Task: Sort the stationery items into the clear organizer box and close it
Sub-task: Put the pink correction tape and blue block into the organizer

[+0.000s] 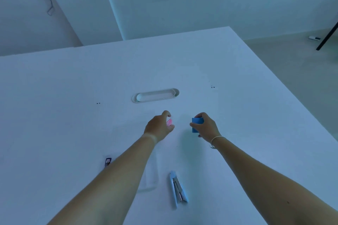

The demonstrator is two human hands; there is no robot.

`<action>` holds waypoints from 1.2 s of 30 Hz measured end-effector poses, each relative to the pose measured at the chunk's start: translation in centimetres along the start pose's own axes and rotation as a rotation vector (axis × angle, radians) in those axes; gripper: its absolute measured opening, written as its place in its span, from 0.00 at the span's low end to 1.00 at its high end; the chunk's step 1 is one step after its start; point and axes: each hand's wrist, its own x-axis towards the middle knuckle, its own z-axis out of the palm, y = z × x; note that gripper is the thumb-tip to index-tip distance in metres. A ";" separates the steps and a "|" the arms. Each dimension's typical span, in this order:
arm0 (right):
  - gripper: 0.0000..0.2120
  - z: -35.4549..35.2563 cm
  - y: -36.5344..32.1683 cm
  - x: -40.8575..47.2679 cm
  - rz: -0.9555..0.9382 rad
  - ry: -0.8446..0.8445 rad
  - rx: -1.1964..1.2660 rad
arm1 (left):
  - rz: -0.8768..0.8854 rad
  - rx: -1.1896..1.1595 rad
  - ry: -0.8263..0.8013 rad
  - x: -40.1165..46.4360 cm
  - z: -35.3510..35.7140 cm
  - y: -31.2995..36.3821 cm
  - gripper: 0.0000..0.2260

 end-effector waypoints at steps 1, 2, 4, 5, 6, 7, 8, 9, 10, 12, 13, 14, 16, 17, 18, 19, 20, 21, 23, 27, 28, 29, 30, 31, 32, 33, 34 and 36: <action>0.09 1.2 -0.5 -0.5 -0.007 -0.037 0.001 | -0.018 -0.038 0.010 -0.7 -0.7 -1.0 0.15; 0.08 2.4 -0.9 -1.0 -0.015 -0.070 -0.002 | -0.034 -0.072 0.018 -1.4 -1.3 -1.9 0.16; 0.07 4.6 -1.7 -1.9 -0.036 -0.131 -0.018 | -0.063 -0.137 0.043 -2.6 -2.3 -3.8 0.17; 0.07 5.7 -2.0 -2.4 -0.046 -0.163 -0.029 | -0.083 -0.174 0.055 -3.1 -2.7 -4.8 0.17; 0.07 7.1 -2.4 -3.1 -0.056 -0.200 -0.046 | -0.110 -0.209 0.065 -3.9 -3.1 -6.0 0.17; 0.07 8.2 -2.6 -3.7 -0.064 -0.229 -0.062 | -0.134 -0.234 0.067 -4.4 -3.4 -7.1 0.17; 0.09 9.1 -2.8 -4.2 -0.069 -0.253 -0.080 | -0.153 -0.250 0.065 -4.9 -3.7 -8.0 0.17; 0.11 10.1 -2.9 -4.7 -0.072 -0.273 -0.094 | -0.170 -0.264 0.062 -5.3 -3.9 -9.0 0.17; 0.12 11.2 -3.1 -5.3 -0.075 -0.293 -0.108 | -0.185 -0.280 0.063 -5.9 -4.1 -10.1 0.17; 0.14 12.9 -3.1 -6.2 -0.070 -0.321 -0.122 | -0.223 -0.308 0.061 -6.7 -4.3 -11.7 0.17; 0.14 13.6 -3.1 -6.6 -0.061 -0.333 -0.129 | -0.239 -0.322 0.057 -7.1 -4.3 -12.5 0.17; 0.15 14.2 -3.0 -7.0 -0.050 -0.341 -0.138 | -0.253 -0.340 0.049 -7.4 -4.3 -13.0 0.17; 0.15 15.3 -2.8 -7.7 -0.031 -0.335 -0.169 | -0.273 -0.366 0.032 -8.1 -4.0 -13.8 0.17; 0.14 15.6 -2.7 -7.9 -0.027 -0.316 -0.189 | -0.272 -0.367 0.030 -8.3 -3.8 -14.1 0.17; 0.13 15.9 -2.6 -8.1 -0.031 -0.290 -0.214 | -0.266 -0.368 0.037 -8.5 -3.5 -14.3 0.16; 0.11 16.2 -2.4 -8.2 -0.045 -0.261 -0.252 | -0.260 -0.366 0.052 -8.7 -3.3 -14.5 0.15; 0.10 16.3 -2.3 -8.3 -0.064 -0.236 -0.297 | -0.252 -0.365 0.066 -8.8 -3.1 -14.5 0.14; 0.10 16.4 -2.2 -8.3 -0.082 -0.218 -0.335 | -0.248 -0.363 0.075 -8.8 -2.8 -14.5 0.12; 0.10 16.6 -2.2 -8.4 -0.107 -0.202 -0.377 | -0.245 -0.364 0.079 -8.9 -2.2 -14.5 0.11; 0.11 16.7 -2.0 -8.5 -0.149 -0.187 -0.451 | -0.227 -0.352 0.054 -8.9 -1.4 -14.1 0.11; 0.11 16.8 -1.8 -8.4 -0.144 -0.181 -0.457 | -0.215 -0.337 0.050 -8.9 -1.2 -14.1 0.11; 0.11 16.8 -1.6 -8.4 -0.135 -0.178 -0.459 | -0.202 -0.319 0.042 -9.1 -1.0 -14.1 0.11; 0.11 16.8 -1.4 -8.4 -0.125 -0.178 -0.461 | -0.190 -0.298 0.032 -9.2 -0.7 -14.1 0.11; 0.11 16.8 -1.2 -8.5 -0.120 -0.184 -0.467 | -0.177 -0.268 0.018 -9.3 -0.5 -14.2 0.12; 0.11 16.8 -1.0 -8.5 -0.121 -0.195 -0.479 | -0.163 -0.229 0.003 -9.5 -0.3 -14.2 0.12; 0.11 16.8 -0.9 -8.6 -0.127 -0.205 -0.492 | -0.149 -0.187 -0.009 -9.6 -0.2 -14.3 0.13; 0.11 16.8 -0.8 -8.7 -0.133 -0.213 -0.503 | -0.138 -0.152 -0.015 -9.7 -0.1 -14.4 0.13; 0.12 16.8 -0.8 -8.9 -0.145 -0.220 -0.517 | -0.122 -0.108 -0.021 -9.8 0.0 -14.5 0.15</action>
